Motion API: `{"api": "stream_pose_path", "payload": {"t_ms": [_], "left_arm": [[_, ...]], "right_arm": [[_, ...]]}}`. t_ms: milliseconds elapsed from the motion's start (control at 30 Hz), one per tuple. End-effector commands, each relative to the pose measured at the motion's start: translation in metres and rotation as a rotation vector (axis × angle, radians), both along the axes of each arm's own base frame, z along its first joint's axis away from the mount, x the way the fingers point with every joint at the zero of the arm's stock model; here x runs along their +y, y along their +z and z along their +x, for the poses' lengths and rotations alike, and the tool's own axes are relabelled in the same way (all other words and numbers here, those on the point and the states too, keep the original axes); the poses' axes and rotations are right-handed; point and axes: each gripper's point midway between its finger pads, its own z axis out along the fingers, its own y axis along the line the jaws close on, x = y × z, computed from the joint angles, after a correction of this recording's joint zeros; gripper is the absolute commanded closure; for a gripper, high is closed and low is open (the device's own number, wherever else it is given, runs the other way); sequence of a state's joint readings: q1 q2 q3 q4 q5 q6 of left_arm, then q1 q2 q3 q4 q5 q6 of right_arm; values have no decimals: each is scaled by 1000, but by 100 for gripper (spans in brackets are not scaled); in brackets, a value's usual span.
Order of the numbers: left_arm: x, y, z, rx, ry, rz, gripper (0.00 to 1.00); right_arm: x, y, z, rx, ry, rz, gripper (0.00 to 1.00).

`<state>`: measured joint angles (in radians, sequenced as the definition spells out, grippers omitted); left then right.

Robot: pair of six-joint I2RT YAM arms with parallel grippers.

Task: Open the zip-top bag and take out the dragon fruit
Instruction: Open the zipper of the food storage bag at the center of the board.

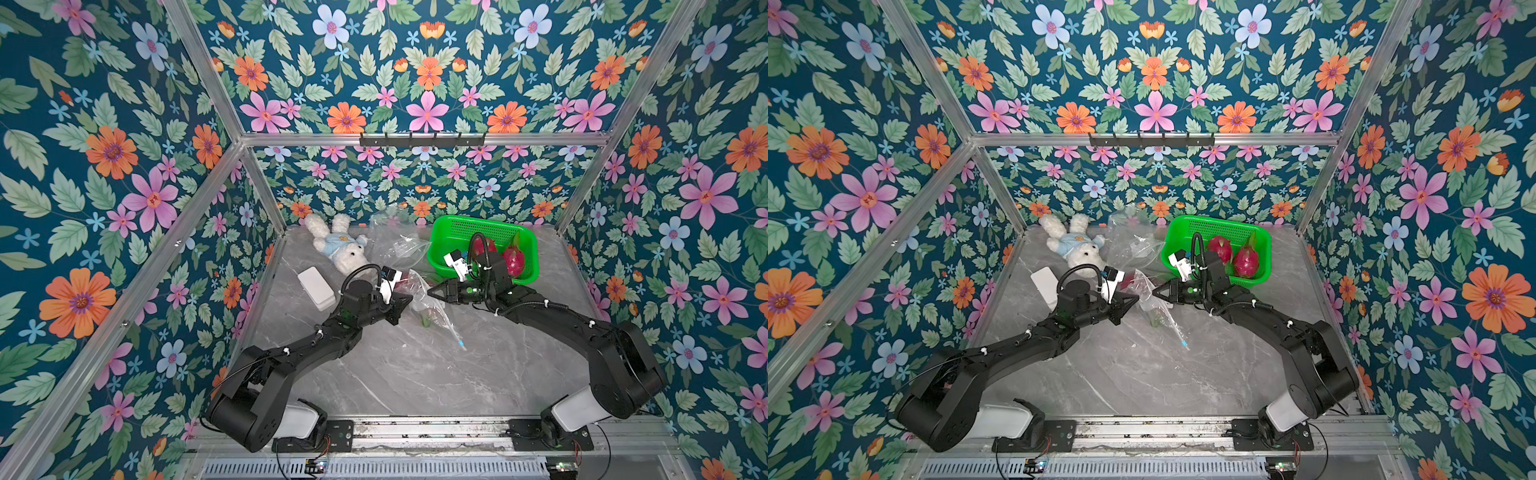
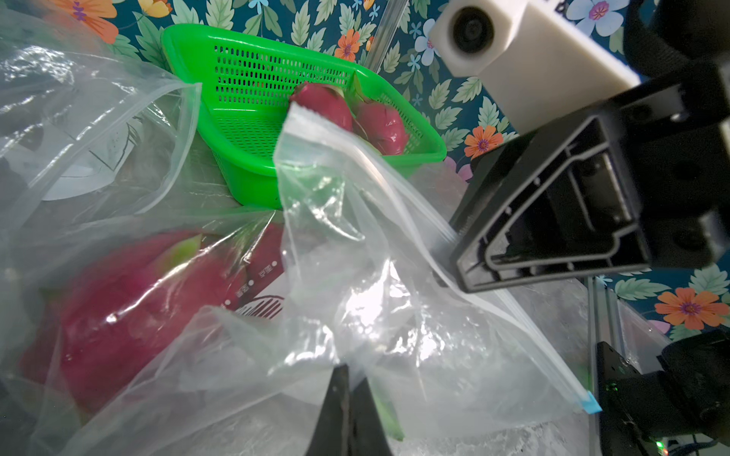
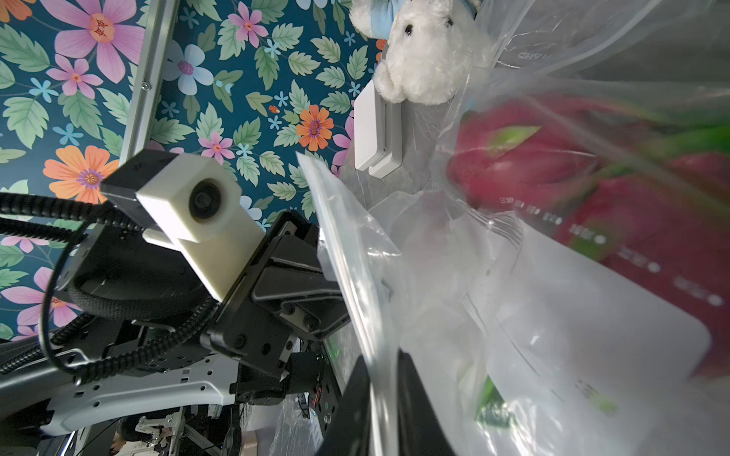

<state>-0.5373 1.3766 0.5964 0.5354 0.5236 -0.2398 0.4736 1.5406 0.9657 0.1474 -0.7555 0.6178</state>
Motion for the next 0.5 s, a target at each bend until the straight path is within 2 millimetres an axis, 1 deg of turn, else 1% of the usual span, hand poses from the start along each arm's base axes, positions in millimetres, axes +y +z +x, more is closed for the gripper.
{"api": "stream_pose_path", "payload": {"t_ms": [0,67,167,267,367,467], "left_arm": [[1,1,-1,-16,-6,11,100],[3,-1,-1,-16,1,25,100],[7,-2,-1,-25,12,45,100],[12,-5,-2,-30,23,81,100],[19,-7,-2,-32,32,116,100],[21,-6,-5,-36,29,125,100]], "right_arm": [[-3,-3,2,-6,-16,-19,88],[-5,-4,2,-4,-27,-31,89],[-9,-6,3,-15,-43,-55,96],[-19,-14,9,-21,-100,-125,99],[-36,-22,16,-38,-190,-224,100],[-62,-33,24,-61,-304,-354,100]]}}
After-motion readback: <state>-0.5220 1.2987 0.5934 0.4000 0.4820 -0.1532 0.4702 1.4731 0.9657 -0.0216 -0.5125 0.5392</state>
